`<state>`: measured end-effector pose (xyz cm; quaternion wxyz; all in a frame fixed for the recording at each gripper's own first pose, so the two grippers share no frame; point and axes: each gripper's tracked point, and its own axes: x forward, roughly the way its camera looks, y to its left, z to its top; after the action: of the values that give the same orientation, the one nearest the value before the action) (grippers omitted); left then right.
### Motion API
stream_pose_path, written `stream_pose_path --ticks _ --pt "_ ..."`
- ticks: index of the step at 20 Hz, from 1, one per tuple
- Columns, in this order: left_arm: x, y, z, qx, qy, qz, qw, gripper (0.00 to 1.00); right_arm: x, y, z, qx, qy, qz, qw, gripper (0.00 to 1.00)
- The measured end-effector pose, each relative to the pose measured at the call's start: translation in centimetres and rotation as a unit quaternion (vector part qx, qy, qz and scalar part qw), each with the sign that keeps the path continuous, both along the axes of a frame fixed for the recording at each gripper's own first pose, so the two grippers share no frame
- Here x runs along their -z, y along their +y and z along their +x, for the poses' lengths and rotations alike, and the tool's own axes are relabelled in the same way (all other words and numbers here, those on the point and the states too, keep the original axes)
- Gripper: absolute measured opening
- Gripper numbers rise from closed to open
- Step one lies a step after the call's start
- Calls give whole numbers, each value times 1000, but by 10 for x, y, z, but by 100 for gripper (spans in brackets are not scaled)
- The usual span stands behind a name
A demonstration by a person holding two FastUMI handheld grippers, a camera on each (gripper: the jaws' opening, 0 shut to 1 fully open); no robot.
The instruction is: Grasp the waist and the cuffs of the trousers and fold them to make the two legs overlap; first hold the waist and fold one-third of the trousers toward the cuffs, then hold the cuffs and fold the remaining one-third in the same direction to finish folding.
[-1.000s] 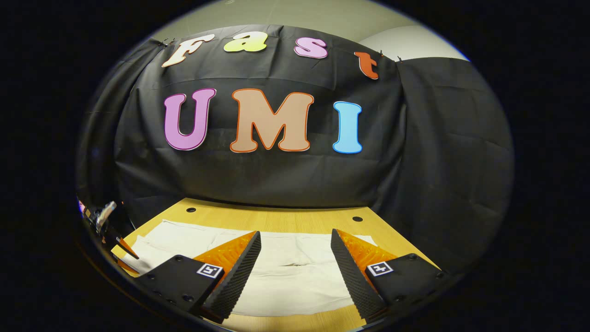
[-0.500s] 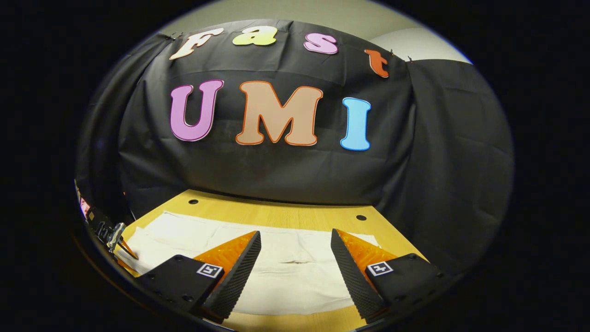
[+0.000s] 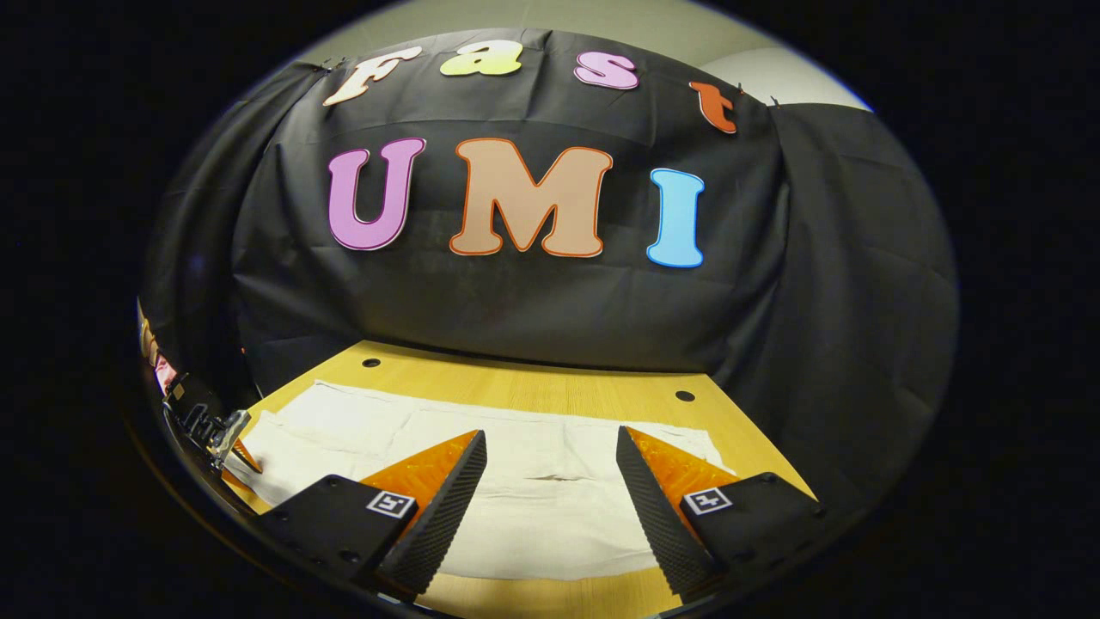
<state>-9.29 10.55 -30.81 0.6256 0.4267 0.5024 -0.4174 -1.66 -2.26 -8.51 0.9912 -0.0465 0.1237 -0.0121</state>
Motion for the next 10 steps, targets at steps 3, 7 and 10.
stream_pose_path --ticks 3,7,10 --pt "2 -3 4 -2 -1 3 1000 57 2 -5 2 -12 6 0 1000 97" --pt "3 -5 14 -27 -11 8 1000 24 12 -4 3 -45 20 -9 999 98" --pt "3 -8 18 -29 -23 7 999 0 26 0 2 -83 38 -12 996 98"
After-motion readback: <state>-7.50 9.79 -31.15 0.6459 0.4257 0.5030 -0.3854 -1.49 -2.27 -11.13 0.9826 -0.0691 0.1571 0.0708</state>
